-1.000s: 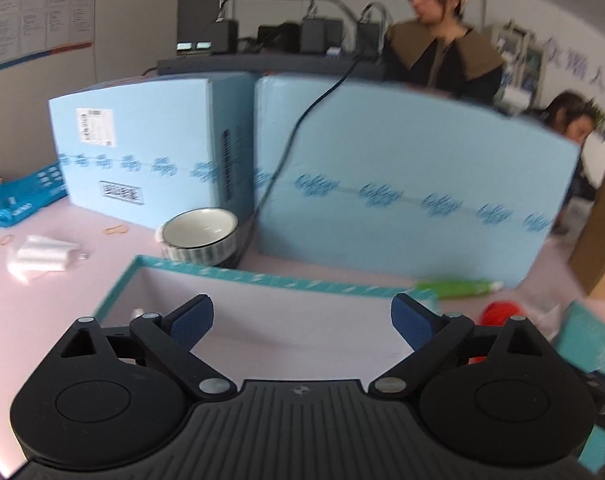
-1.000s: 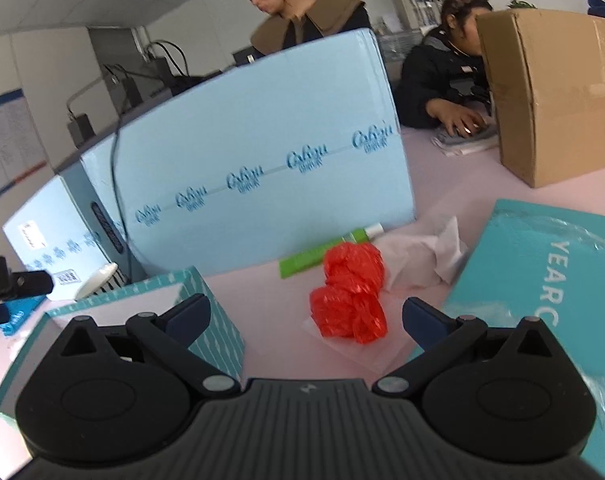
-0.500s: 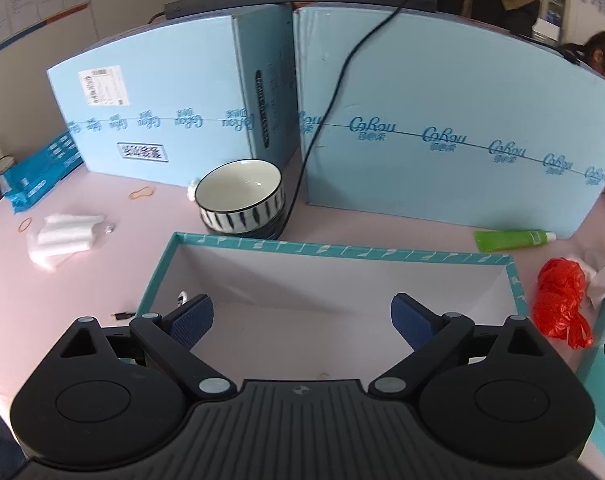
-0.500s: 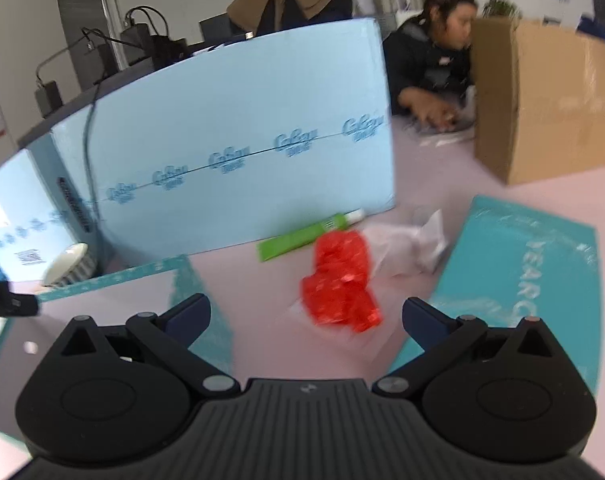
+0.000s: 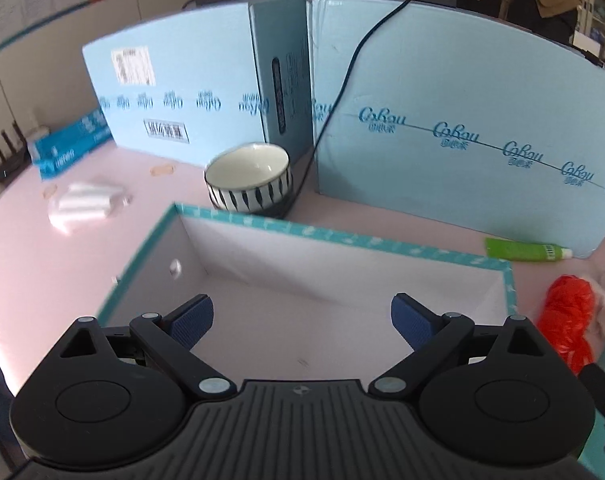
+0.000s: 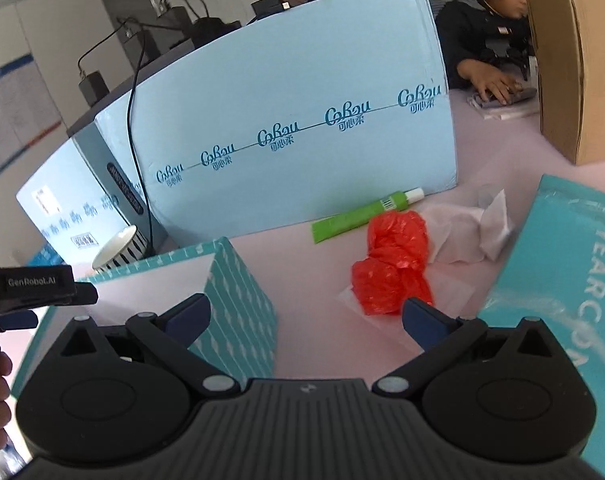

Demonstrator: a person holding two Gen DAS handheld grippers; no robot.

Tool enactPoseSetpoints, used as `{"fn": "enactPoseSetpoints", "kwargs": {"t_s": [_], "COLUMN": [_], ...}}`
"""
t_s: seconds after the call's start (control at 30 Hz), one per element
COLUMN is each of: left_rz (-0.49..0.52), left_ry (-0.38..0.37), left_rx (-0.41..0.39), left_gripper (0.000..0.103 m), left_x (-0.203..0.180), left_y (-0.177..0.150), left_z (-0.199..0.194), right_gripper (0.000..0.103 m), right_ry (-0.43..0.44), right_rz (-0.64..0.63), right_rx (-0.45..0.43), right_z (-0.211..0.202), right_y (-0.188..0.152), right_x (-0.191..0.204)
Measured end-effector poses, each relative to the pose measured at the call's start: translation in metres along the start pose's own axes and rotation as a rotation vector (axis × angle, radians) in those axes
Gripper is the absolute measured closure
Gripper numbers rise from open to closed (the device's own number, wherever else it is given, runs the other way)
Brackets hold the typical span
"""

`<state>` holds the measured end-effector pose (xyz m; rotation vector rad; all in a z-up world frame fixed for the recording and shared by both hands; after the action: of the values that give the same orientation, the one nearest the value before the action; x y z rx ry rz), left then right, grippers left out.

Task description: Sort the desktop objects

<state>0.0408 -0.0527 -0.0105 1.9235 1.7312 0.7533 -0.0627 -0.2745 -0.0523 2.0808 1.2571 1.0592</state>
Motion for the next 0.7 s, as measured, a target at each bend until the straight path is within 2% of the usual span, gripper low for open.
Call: {"fn": "enactPoseSetpoints", "kwargs": {"t_s": [0.23,0.43,0.53,0.7], "left_rz": [-0.038,-0.081,-0.076,-0.053], "left_ry": [0.045,0.051,0.055,0.056], "left_rx": [0.017,0.015,0.009,0.018], "left_gripper": [0.008,0.008,0.008,0.008], "left_x": [-0.003,-0.006,-0.012,-0.020], "left_y": [-0.020,-0.026,-0.030,-0.034], "left_z": [-0.009,-0.021,-0.028,-0.030], "right_gripper": [0.000,0.000,0.000,0.000], "right_ry": [0.039,-0.001,0.025,0.013], "right_rz": [-0.024,-0.098,-0.083,-0.058], "right_rx": [-0.077,-0.093,-0.099,-0.080], "right_z": [-0.014,-0.013,-0.014,-0.010], "right_y": [-0.011,0.000,0.003,-0.001], "right_x": [-0.022,-0.031,-0.039,-0.053]}}
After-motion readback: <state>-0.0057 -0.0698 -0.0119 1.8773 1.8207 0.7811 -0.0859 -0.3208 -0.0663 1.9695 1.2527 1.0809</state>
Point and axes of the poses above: each gripper's, at about its wrist camera, not at the fingertips, and z roughly the way its jaws point, x to its left, y to its top, the point moved 2 cm from there along z, roughly the way its jaws point, and after that the axes turned 4 degrees about z, right-handed, at the moved point
